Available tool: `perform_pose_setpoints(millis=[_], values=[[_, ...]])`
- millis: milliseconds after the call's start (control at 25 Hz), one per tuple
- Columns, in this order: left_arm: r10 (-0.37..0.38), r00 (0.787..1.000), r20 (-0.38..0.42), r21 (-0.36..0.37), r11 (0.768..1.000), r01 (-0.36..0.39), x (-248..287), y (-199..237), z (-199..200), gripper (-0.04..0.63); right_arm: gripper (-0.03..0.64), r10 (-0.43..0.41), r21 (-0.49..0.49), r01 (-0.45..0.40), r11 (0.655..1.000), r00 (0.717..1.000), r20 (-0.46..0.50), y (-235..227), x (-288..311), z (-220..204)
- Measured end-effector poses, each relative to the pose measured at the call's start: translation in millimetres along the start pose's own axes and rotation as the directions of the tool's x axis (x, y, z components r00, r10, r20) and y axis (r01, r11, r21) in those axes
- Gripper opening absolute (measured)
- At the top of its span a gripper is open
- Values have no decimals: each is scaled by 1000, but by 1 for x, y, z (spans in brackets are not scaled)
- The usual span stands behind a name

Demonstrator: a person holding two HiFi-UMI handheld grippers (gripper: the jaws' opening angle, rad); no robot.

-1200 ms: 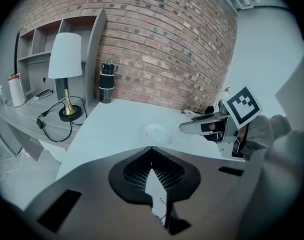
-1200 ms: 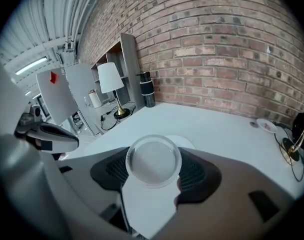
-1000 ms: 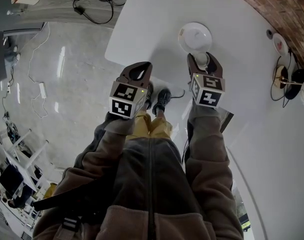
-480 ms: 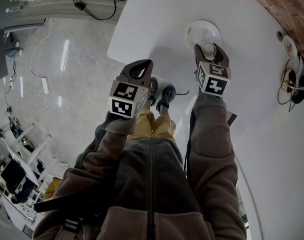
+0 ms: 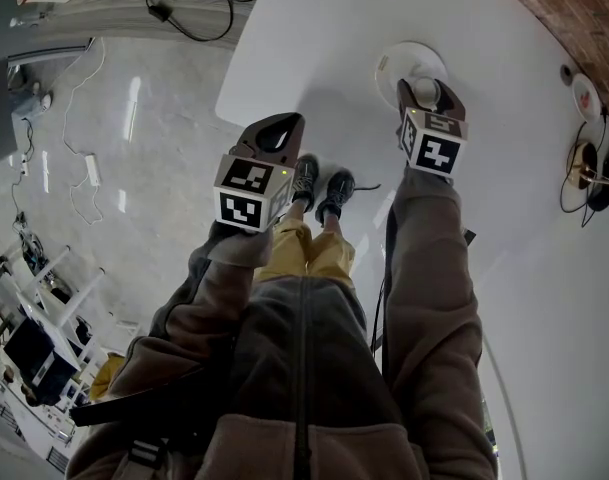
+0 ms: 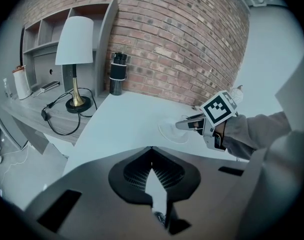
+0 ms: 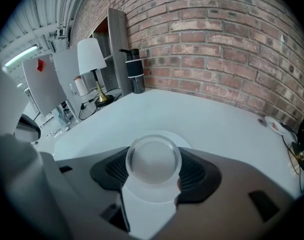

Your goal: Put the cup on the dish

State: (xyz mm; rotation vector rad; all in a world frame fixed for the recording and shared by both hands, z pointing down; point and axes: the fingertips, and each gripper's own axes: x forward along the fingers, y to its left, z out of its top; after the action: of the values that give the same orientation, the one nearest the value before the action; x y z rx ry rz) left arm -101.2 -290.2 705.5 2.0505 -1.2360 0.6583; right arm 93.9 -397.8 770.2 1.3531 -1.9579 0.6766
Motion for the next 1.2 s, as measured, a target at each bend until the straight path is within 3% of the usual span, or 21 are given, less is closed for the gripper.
perform_pose_setpoints(millis=[520,800,880,920,1200], values=[[30,1000,-6,-18,999,-30,-7,19,-2,5,268,1,-15,-2,1000,999,-47,-3,12,1],[30,1000,0,-21,999,-30,-12,19,-2,5,270,11,-6,-11,1000,1000,-24,-2,12,1],[29,1000,4,-20,999,-29,-14,20,-1,5,280,20,-12,-21,1000,1000,-5,-1,9,4],[28,1000,6,-18,999,-27,-16,20,0,5,317,23,-15,-23,1000,1000,12,0,6,7],[16,998,57,8,1000,-17,-36,15,21,5,330,-25,-26,29,999,989,144,11,-61,38]])
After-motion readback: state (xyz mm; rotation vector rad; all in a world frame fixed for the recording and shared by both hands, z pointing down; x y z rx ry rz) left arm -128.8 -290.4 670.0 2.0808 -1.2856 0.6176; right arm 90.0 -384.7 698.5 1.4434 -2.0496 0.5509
